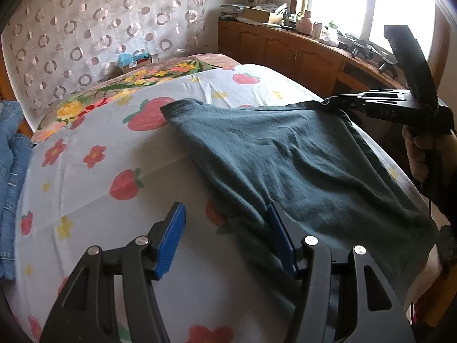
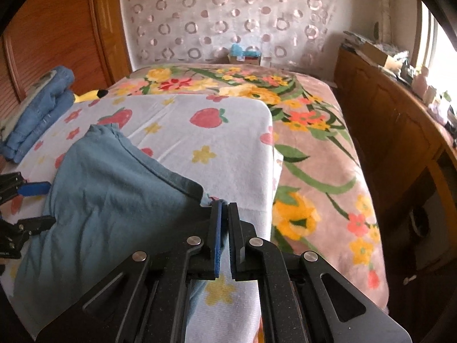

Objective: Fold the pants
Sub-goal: 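Lower the folded edge onto the shorts and open the right tool, then grasp the hem of the teal shorts with the right tool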

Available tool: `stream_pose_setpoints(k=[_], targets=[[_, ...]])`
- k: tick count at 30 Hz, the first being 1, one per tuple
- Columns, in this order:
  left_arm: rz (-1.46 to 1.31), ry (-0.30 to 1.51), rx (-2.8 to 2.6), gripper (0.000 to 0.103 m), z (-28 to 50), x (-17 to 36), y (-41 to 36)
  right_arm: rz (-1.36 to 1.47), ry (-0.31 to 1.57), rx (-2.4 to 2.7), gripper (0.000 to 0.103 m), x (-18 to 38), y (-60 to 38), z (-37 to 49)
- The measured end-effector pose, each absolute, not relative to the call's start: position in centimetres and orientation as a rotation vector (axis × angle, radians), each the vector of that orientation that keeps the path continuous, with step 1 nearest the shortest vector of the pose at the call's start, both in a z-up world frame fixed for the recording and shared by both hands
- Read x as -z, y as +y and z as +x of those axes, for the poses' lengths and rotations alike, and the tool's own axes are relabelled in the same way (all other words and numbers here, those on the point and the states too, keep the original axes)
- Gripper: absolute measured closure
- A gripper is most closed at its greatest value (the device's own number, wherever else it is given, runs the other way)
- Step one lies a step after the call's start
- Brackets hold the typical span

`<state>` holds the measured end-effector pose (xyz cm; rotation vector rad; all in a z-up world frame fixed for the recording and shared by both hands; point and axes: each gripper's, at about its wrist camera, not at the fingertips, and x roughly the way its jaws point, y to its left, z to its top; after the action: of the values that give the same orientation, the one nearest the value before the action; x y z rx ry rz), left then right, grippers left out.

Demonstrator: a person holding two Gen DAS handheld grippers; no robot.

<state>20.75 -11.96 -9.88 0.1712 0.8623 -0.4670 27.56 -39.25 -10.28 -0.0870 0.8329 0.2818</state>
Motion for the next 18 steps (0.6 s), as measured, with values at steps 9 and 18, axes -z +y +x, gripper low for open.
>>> stream_pose_setpoints(k=[9, 18], targets=[[0.164, 0.838, 0.482, 0.044, 18.2, 8.1, -12.2, -0.064, 0.799, -0.291, 0.071, 8.0, -39.3, 22.0], [0.164, 0.805, 0.471, 0.044, 15.3, 7.4, -12.3, -0.03, 0.785, -0.277, 0.062, 7.9, -39.2, 15.6]])
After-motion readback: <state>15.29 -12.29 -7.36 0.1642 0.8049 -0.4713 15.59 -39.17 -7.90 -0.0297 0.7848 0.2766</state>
